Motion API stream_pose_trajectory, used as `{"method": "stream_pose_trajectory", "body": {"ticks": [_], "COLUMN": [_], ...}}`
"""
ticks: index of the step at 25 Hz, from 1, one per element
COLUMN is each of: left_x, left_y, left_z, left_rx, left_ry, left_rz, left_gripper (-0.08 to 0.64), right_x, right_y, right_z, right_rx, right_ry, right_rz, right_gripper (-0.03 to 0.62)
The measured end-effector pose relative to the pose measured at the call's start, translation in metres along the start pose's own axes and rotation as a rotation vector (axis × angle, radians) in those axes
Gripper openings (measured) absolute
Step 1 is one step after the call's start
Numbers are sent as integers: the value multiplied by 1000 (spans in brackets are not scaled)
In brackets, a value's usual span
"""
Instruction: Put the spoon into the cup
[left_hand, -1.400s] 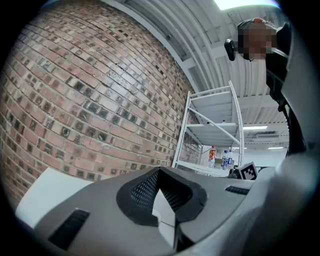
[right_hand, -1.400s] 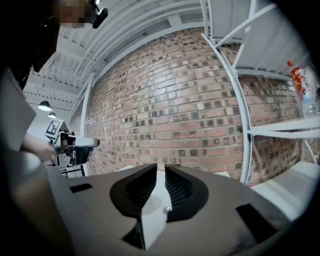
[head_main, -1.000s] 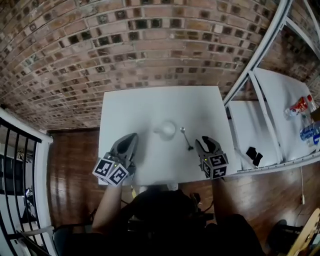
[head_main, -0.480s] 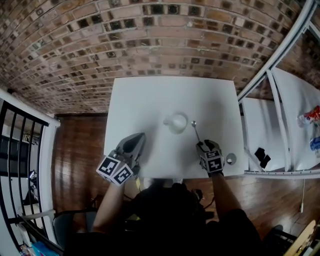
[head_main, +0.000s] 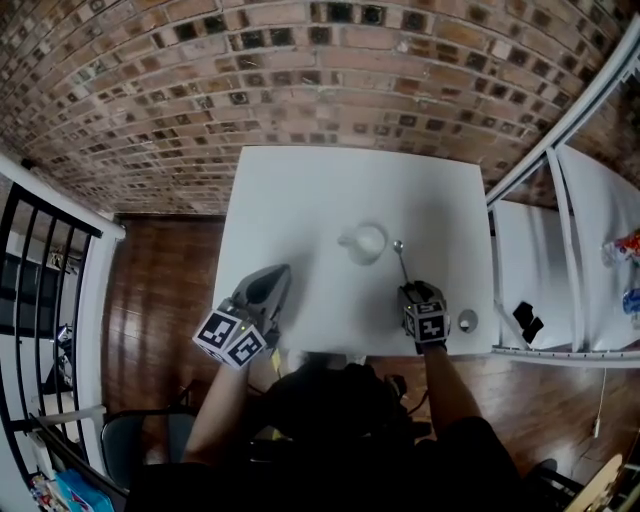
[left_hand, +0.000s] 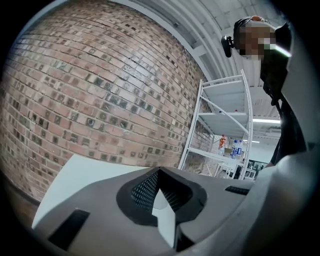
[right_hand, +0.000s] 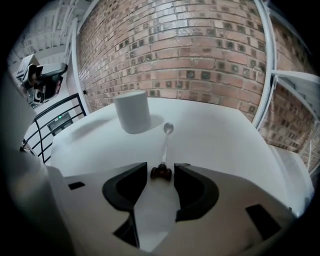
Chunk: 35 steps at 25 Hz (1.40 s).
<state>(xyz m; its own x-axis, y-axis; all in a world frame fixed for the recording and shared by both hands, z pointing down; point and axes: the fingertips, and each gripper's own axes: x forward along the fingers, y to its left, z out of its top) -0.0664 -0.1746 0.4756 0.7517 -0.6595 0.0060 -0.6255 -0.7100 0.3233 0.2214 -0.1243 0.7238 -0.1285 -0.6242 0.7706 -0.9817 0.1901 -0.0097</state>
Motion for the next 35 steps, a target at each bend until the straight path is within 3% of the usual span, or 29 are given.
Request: {"method": "stream_pose_trajectory", "body": {"ticks": [3, 7, 19, 25, 28, 31, 35], "left_x": [-1, -2, 11, 20, 19, 17, 11], "left_y": [-1, -3, -11, -14, -13, -11, -7], "left_z": [-2, 0, 18, 28, 29, 29, 30], "left_rx": [-3, -9, 9, 22, 23, 22, 16], "left_ry": [2, -7, -46, -74, -79, -80, -87], "left_rz": [-5, -11, -73, -91, -88, -81, -59], "left_gripper": [3, 3, 3, 3, 5, 3, 4], "right_x": [-2, -9, -81, -120, -127, -121, -100], "right_y": [0, 1, -15, 6, 27, 48, 61], "right_z": [-3, -3, 77, 127, 139, 135, 122], "right_rx": [-4, -24, -30, -91, -126, -169, -248], "right_ry": [20, 33, -219, -341, -328, -247, -124], "right_rz": [-5, -4, -28, 50, 146, 249, 275], "right_gripper": [133, 132, 130, 130, 130, 130, 130]}}
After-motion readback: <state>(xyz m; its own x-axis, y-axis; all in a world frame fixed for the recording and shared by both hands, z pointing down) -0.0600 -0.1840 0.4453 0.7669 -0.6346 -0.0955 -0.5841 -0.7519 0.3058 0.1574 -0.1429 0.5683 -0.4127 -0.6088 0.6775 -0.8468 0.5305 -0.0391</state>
